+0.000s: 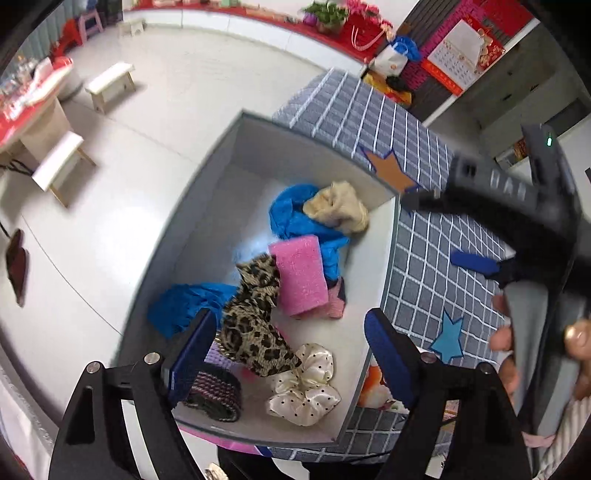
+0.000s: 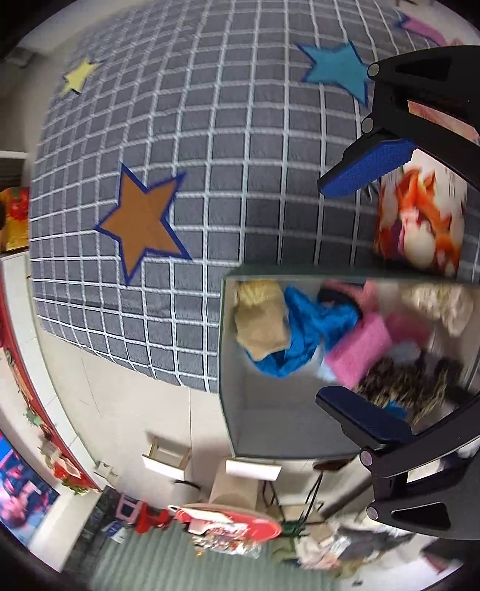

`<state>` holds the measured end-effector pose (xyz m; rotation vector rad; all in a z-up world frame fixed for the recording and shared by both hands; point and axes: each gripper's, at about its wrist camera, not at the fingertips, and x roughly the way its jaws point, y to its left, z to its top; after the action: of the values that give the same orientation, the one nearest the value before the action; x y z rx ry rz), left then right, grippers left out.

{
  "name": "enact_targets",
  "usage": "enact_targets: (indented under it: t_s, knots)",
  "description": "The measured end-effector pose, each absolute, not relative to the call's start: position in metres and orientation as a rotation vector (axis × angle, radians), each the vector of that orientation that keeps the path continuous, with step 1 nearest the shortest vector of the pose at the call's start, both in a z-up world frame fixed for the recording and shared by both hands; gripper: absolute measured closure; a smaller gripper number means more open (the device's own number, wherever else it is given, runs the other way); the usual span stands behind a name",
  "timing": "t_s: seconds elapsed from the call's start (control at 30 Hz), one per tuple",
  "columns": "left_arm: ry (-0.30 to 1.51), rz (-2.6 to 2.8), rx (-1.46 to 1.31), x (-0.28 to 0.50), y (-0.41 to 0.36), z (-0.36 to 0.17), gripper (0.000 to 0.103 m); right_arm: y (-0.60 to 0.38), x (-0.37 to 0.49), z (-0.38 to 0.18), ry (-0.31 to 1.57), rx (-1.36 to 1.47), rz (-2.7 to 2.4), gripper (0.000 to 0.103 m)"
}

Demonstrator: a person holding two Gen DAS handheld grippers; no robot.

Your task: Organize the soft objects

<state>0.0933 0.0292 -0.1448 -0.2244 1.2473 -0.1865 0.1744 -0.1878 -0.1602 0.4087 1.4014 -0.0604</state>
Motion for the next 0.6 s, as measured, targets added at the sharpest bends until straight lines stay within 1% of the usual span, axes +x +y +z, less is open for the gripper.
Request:
enact_targets:
  t_s: [0.1,0.17,0.23,0.27,0.3,0.47,0.53,0.6]
  knots:
    - [1.098,-0.148,-0.176,0.075,0.028,-0.108,0.018,-0.189,0.158,-0.153,1.391,0.405,-0.038,0.000]
    - [0.966,-0.137,-0.150,0.060,0.025,-0.077,0.018,-0.187,0.150,-0.146,1.363,0.388,-0.059,0.000]
    - [0.823,-0.124,-0.122,0.041,0.022,-0.045,0.015,-0.188,0.148,-0.139,1.343,0.400,-0.062,0.000]
    - [0.759,-0.122,-0.108,0.032,0.019,-0.031,0.010,-0.188,0.148,-0.137,1.340,0.411,-0.057,0.000]
    - [0.715,-0.122,-0.096,0.027,0.018,-0.022,0.000,-0.188,0.150,-0.134,1.338,0.427,-0.049,0.000]
    - [0.462,0.082,0.082,0.002,-0.003,0.014,0.000,-0.179,0.150,-0.119,1.311,0.463,0.001,0.000]
    - [0.407,0.156,0.156,-0.006,-0.015,0.015,0.000,-0.173,0.150,-0.114,1.310,0.476,0.028,0.000]
    - [0.409,0.093,0.202,-0.012,-0.027,0.014,0.000,-0.167,0.151,-0.109,1.308,0.502,0.055,0.000]
